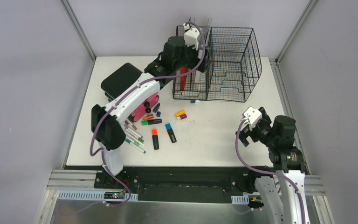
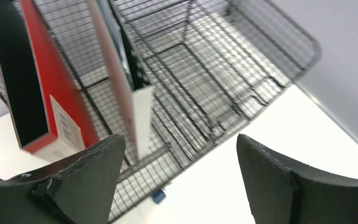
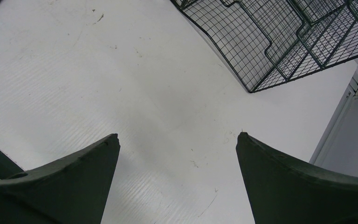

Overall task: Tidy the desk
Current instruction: Place the folder in the storage box, then open the drawer in the storage box, then pick up the stationery from the center of the board.

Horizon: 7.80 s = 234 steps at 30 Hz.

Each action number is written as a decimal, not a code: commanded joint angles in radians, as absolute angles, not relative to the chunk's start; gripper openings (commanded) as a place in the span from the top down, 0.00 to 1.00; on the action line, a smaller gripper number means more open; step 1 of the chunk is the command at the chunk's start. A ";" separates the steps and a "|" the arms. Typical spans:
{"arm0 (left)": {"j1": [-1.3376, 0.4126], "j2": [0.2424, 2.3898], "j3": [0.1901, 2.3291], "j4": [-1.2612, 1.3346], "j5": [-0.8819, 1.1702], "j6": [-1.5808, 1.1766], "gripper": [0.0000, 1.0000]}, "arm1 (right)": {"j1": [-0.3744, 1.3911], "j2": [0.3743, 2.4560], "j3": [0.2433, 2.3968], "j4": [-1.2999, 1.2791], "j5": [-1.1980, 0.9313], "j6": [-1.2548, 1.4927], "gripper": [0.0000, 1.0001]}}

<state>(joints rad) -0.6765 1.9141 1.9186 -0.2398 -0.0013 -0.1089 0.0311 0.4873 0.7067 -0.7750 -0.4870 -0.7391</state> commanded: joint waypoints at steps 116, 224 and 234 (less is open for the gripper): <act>-0.618 1.577 1.323 -0.749 -0.891 -0.755 0.52 | -0.028 0.522 0.710 -0.799 -0.554 -0.787 0.01; -1.023 1.221 0.634 -0.452 -0.697 -0.810 0.25 | -0.035 0.538 0.712 -0.839 -0.601 -0.830 0.01; -1.022 1.354 0.619 -0.357 -0.681 -0.859 0.47 | -0.036 0.518 0.712 -0.851 -0.618 -0.843 0.01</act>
<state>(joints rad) -1.0153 1.3075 0.6003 -0.4068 -0.6552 -0.8097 -0.0288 0.5293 0.7063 -0.8593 -0.5896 -0.8215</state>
